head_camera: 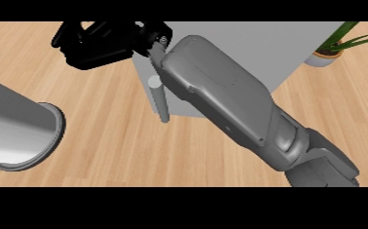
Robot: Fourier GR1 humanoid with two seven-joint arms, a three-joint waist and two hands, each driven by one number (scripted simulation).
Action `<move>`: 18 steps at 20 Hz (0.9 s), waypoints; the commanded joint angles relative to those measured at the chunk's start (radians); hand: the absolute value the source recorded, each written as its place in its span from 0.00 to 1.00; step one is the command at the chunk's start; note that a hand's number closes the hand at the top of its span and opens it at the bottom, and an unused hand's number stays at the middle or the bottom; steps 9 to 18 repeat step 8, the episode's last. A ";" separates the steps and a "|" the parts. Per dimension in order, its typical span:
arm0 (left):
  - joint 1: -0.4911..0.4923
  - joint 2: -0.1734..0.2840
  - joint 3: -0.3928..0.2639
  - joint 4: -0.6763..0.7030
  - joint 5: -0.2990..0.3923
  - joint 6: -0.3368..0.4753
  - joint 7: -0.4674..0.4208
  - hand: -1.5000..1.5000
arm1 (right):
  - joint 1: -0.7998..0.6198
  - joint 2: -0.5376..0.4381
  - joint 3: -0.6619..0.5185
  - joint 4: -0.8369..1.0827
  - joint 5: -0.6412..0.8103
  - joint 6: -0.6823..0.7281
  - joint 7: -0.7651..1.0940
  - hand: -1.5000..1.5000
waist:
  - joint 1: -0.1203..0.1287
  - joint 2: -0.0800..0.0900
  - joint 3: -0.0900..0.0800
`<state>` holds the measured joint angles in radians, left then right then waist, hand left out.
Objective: Pick up the wine, place it into the cabinet and close the cabinet
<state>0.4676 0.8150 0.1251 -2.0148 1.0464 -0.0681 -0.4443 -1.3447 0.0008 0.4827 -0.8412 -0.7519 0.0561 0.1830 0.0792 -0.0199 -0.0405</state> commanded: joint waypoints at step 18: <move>-0.030 -0.012 -0.056 -0.072 0.028 0.026 0.046 0.00 | 0.068 -0.162 -0.069 0.140 -0.013 -0.026 -0.090 1.00 | -0.077 0.054 0.040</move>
